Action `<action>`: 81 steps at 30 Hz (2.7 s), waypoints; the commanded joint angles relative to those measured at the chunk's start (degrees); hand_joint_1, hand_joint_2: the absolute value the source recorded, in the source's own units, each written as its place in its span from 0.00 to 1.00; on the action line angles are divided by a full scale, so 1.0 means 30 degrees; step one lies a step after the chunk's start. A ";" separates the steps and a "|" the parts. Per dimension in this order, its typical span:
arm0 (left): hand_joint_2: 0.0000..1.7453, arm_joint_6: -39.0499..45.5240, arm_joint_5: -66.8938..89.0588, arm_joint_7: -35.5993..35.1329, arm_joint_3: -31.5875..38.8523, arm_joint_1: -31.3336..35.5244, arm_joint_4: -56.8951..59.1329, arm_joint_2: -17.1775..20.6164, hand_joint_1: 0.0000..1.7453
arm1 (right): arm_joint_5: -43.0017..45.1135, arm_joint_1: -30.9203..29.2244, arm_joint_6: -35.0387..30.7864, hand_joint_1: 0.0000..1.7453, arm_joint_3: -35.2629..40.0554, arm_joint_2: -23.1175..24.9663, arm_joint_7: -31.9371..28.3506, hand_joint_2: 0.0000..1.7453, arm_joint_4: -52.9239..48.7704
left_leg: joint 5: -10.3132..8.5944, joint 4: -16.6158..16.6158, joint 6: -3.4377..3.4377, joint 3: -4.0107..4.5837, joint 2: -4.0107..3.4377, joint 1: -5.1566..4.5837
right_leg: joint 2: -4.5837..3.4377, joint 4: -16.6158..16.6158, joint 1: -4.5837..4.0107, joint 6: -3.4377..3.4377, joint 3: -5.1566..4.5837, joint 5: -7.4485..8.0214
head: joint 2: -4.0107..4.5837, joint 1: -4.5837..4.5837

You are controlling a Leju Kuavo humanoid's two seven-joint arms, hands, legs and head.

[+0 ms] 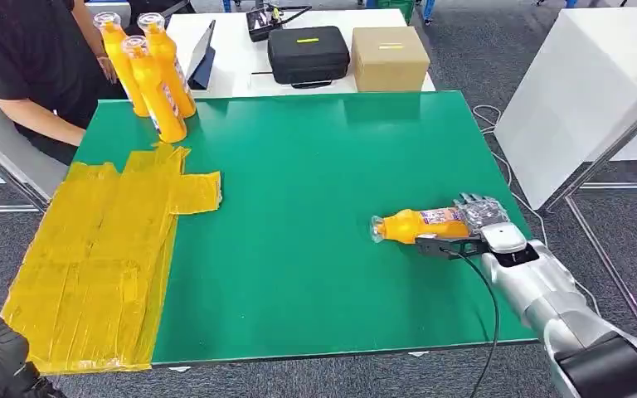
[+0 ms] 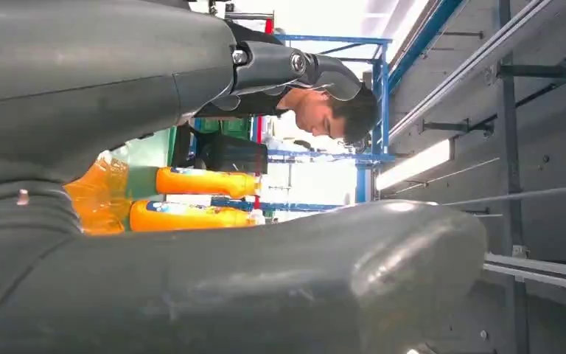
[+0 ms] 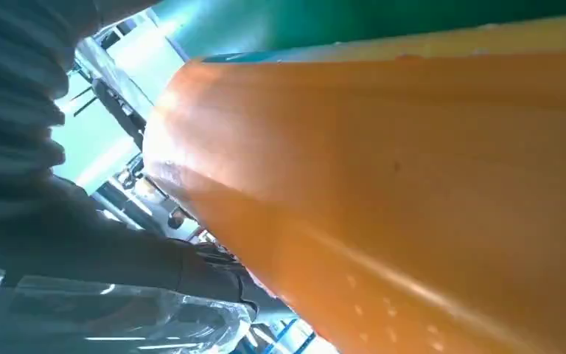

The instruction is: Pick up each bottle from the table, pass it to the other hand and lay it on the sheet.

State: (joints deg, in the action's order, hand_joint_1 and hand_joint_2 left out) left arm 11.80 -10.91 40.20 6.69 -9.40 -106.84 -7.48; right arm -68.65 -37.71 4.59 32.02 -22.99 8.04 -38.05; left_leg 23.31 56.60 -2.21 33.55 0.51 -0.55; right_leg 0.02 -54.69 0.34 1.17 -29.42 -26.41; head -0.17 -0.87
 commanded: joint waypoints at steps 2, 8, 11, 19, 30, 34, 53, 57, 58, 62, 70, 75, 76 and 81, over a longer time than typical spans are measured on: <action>0.00 -0.0057 0.0024 -0.0065 0.0372 0.0165 0.0458 -0.0081 0.00 | 0.0039 -0.0296 0.0121 0.00 0.0551 0.0190 0.0028 1.00 0.1191 | 0.0018 -0.0013 0.0054 -0.0036 -0.0016 0.0016 | -0.0005 0.0032 -0.0013 -0.0009 0.0044 -0.0007 | 0.0000 0.0000; 0.00 -0.0057 0.0024 -0.0065 0.0372 0.0165 0.0458 -0.0081 0.00 | 0.0039 -0.0296 0.0121 0.00 0.0551 0.0190 0.0028 1.00 0.1191 | 0.0020 -0.0010 0.0052 -0.0036 -0.0017 0.0014 | -0.0006 0.0028 -0.0011 -0.0008 0.0042 -0.0009 | 0.0000 0.0007; 0.00 -0.0057 0.0024 -0.0065 0.0372 0.0165 0.0458 -0.0081 0.00 | 0.0039 -0.0296 0.0121 0.00 0.0551 0.0190 0.0028 1.00 0.1191 | 0.0018 -0.0011 0.0052 -0.0036 -0.0012 0.0014 | 0.0000 0.0028 -0.0011 -0.0008 0.0042 -0.0009 | 0.0000 0.0000; 0.00 -0.0072 -0.0004 -0.0065 0.0320 0.0102 0.0567 0.0016 0.00 | 0.0147 -0.0219 0.0124 0.00 0.0502 0.0100 0.0039 1.00 0.1130 | 0.0009 -0.0013 0.0034 -0.0028 -0.0008 0.0005 | 0.0000 0.0020 -0.0003 -0.0005 0.0030 -0.0006 | 0.0000 0.0000; 0.00 -0.0032 0.0011 -0.0065 0.0282 0.0229 0.0648 0.0020 0.00 | 0.0295 0.0105 0.0403 1.00 0.0812 0.0310 -0.0098 1.00 0.1525 | 0.0007 -0.0023 0.0042 -0.0051 -0.0007 0.0016 | 0.0009 0.0041 -0.0012 -0.0009 0.0051 -0.0003 | 0.0000 0.0007; 0.00 -0.0095 0.0010 -0.0065 0.0343 0.0165 0.0624 0.0009 0.00 | 0.0504 -0.0196 0.0366 1.00 0.0824 0.0720 -0.0207 1.00 0.1934 | 0.0014 -0.0028 0.0058 -0.0066 -0.0037 0.0023 | -0.0021 0.0052 -0.0019 -0.0012 0.0068 0.0003 | 0.0000 0.0000; 0.00 -0.0072 -0.0275 -0.0065 0.0590 -0.0836 -0.0385 -0.0232 0.00 | 0.3473 0.0544 -0.1235 1.00 -0.0473 0.2182 -0.1208 1.00 -0.1791 | 0.0026 -0.0023 0.0050 -0.0093 -0.0138 0.0024 | -0.0092 0.0033 -0.0032 -0.0015 0.0070 0.0007 | 0.0000 0.0000; 0.00 -0.0297 -0.0456 -0.0065 0.0380 -0.1182 -0.0615 -0.0576 0.00 | 0.5870 0.1553 -0.1161 1.00 -0.1347 0.2520 -0.1017 1.00 -0.7140 | 0.0047 -0.0010 0.0070 -0.0078 -0.0245 0.0018 | -0.0223 -0.0001 -0.0053 -0.0027 0.0024 0.0009 | 0.0000 0.0007; 0.00 -0.0249 -0.0438 -0.0065 0.0327 -0.1172 -0.0617 -0.0579 0.00 | 0.5920 0.1662 -0.0949 1.00 -0.1299 0.2466 -0.0764 1.00 -0.7586 | 0.0032 -0.0008 0.0060 -0.0057 -0.0195 0.0011 | -0.0180 -0.0009 -0.0049 -0.0024 0.0016 0.0005 | 0.0000 0.0000; 0.00 -0.0222 -0.0461 -0.0065 0.0324 -0.1095 -0.0541 -0.0536 0.00 | 0.5968 0.1826 -0.0980 1.00 -0.1326 0.2276 -0.0804 1.00 -0.7470 | 0.0031 0.0007 0.0065 -0.0031 -0.0075 0.0033 | -0.0058 -0.0002 -0.0060 -0.0018 0.0004 -0.0023 | 0.0000 0.0007; 0.00 0.0122 -0.0652 -0.0065 -0.0314 -0.1180 -0.0482 -0.0574 0.00 | 0.6662 0.3242 -0.2193 1.00 -0.1668 0.4231 -0.1040 1.00 -1.1038 | 0.0026 -0.0006 0.0046 0.0032 -0.0054 0.0039 | -0.0042 0.0001 -0.0056 -0.0018 -0.0040 -0.0009 | 0.0000 0.0000; 0.00 0.0242 -0.0647 -0.0067 -0.0244 -0.1197 -0.0564 -0.0670 0.00 | 0.6957 0.3155 -0.2259 1.00 -0.1985 0.4457 -0.1341 1.00 -1.0616 | 0.0008 -0.0005 0.0037 0.0065 0.0014 0.0037 | 0.0025 0.0002 -0.0049 -0.0013 -0.0074 -0.0010 | 0.0000 0.0000; 0.00 0.0269 -0.0603 -0.0105 -0.0317 -0.1168 -0.0535 -0.0724 0.00 | 0.7004 0.3174 -0.2348 1.00 -0.2030 0.4741 -0.1428 1.00 -1.0591 | 0.0023 0.0000 0.0052 0.0051 -0.0009 0.0046 | 0.0005 0.0007 -0.0057 -0.0016 -0.0055 -0.0014 | 0.0000 0.0000; 0.00 -0.0024 -0.0517 -0.0695 -0.1602 -0.0209 0.0974 -0.0788 0.00 | 0.7886 0.2508 -0.2649 1.00 -0.1811 0.7252 -0.1849 1.00 -0.9743 | 0.0025 -0.0017 0.0060 0.0028 -0.0084 0.0035 | -0.0053 0.0007 -0.0048 -0.0020 -0.0051 -0.0009 | -0.0007 -0.0007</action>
State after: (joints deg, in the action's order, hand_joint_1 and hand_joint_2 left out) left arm 12.20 -12.65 39.56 6.29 -13.19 -109.24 -9.36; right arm -47.15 -26.89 -2.75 26.75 -10.17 3.52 -69.81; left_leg 23.31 56.59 -2.19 33.78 0.47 -0.45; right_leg 0.05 -54.70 0.19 1.14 -29.65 -26.41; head -0.20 -0.90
